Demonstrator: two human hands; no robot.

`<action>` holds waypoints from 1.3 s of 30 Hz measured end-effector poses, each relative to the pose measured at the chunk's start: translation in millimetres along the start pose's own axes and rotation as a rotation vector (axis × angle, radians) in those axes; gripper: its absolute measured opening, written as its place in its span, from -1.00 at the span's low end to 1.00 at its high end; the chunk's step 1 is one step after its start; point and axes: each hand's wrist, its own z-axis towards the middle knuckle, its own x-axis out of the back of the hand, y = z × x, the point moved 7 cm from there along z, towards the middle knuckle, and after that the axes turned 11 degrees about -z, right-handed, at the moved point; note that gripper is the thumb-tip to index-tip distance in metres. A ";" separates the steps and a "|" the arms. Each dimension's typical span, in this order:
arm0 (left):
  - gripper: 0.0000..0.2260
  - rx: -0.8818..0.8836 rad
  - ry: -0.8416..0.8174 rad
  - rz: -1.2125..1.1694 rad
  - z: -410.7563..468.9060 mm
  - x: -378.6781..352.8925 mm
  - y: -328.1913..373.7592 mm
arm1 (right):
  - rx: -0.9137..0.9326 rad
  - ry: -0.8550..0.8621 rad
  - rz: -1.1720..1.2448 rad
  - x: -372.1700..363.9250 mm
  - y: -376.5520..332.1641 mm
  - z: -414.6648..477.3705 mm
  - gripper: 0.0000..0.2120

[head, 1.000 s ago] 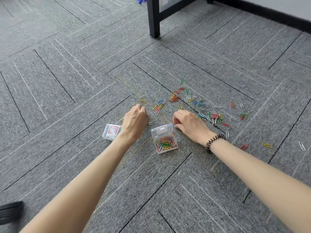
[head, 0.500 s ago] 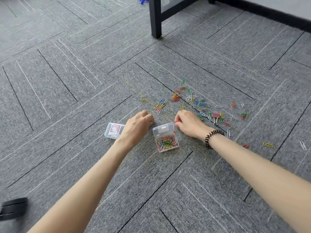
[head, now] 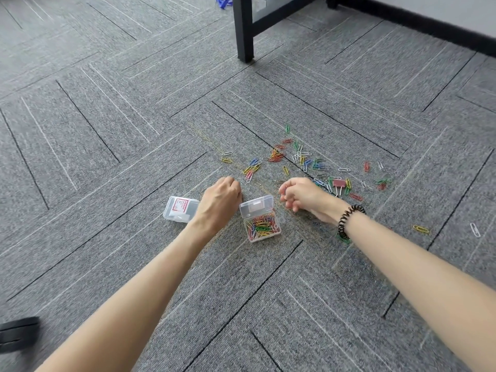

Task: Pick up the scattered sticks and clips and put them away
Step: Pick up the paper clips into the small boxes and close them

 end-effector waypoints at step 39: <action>-0.90 -0.092 0.149 -0.059 -87.8 5.4 51.6 | 0.514 0.248 -0.888 -56.8 -22.0 -44.0 -0.86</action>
